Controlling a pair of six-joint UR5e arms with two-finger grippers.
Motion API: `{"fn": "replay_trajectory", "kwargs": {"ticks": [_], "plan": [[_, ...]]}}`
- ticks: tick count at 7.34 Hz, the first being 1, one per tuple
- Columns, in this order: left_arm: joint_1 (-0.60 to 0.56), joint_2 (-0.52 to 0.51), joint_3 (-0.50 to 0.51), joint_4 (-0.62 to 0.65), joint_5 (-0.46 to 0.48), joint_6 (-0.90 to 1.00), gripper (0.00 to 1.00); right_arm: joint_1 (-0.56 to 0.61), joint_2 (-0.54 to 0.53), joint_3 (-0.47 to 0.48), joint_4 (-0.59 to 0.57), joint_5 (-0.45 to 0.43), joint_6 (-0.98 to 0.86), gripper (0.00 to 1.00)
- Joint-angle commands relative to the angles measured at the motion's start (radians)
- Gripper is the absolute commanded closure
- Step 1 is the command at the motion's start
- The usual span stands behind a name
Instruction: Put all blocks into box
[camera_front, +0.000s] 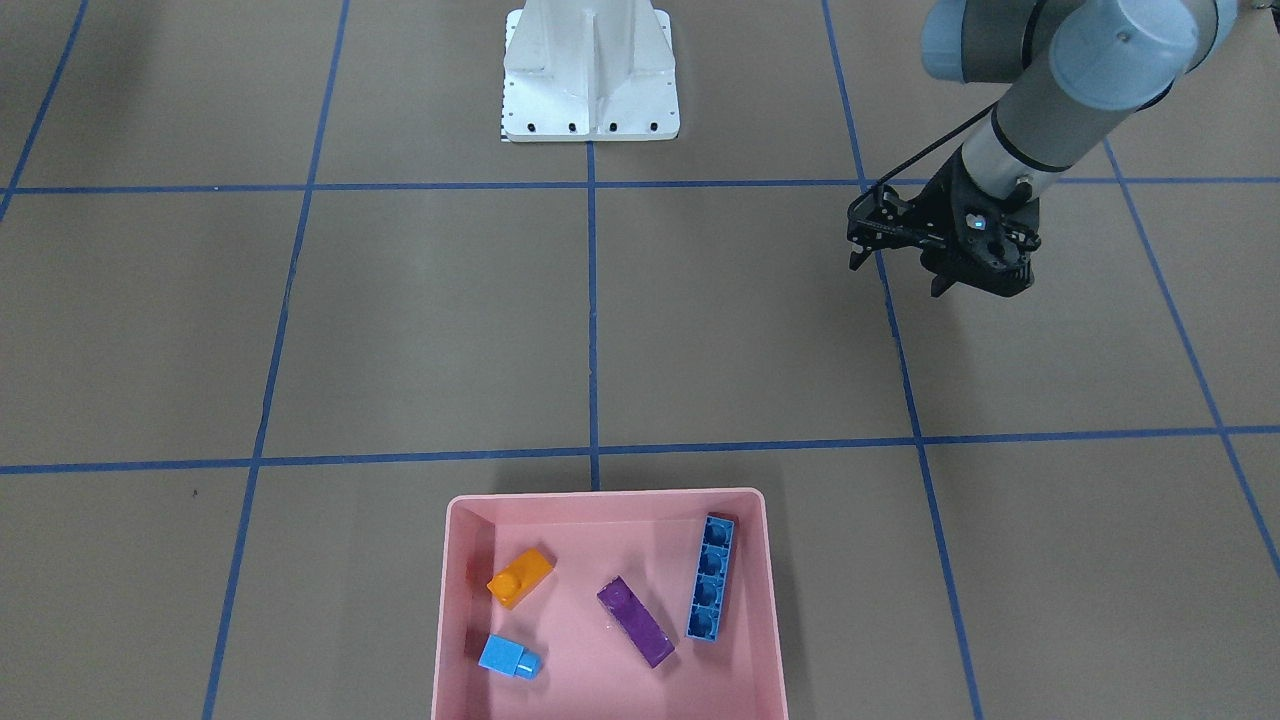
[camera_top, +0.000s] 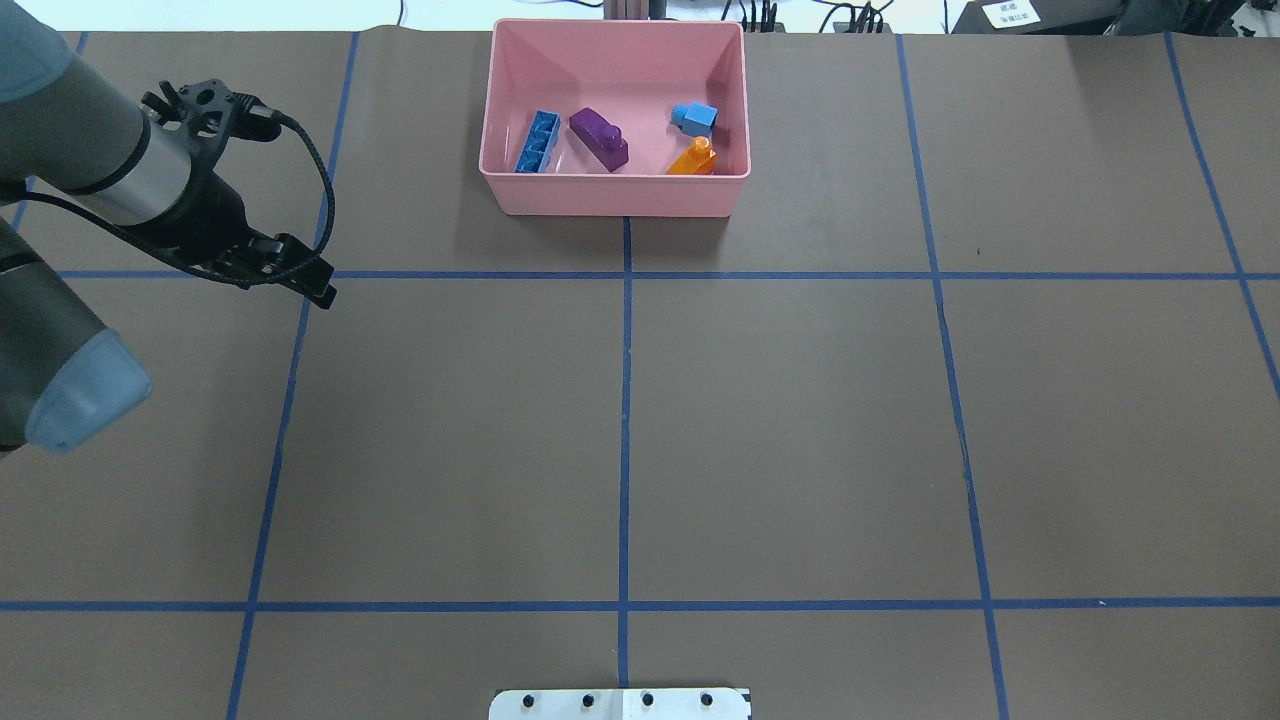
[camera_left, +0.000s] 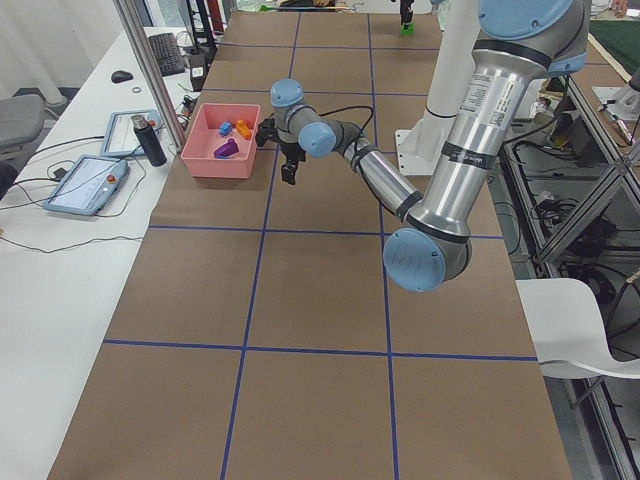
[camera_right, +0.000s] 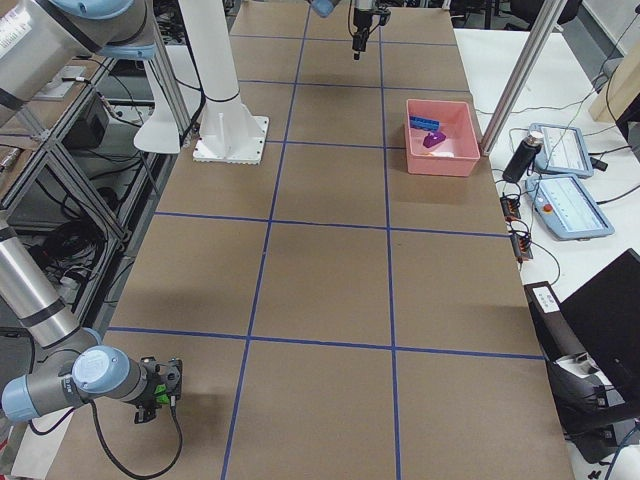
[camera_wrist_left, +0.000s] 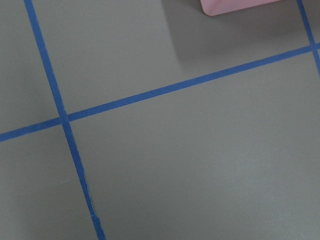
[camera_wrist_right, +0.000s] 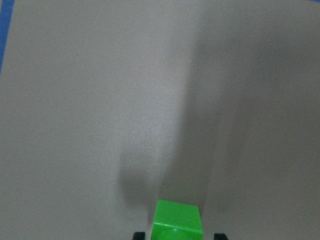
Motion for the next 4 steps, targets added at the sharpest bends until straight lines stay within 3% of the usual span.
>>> {"fn": "replay_trajectory", "kwargs": {"ticks": [1,2,4], "plan": [[0.002,0.008,0.000,0.000,0.001,0.000,0.00,0.000,-0.002,-0.002,0.001,-0.012,-0.024,0.84],[0.005,0.024,-0.002,-0.002,0.001,0.002,0.00,0.000,0.000,-0.002,0.001,-0.058,-0.026,1.00],[0.005,0.029,-0.005,-0.002,0.001,0.002,0.00,0.003,-0.003,0.015,0.016,-0.070,-0.026,1.00]]}}
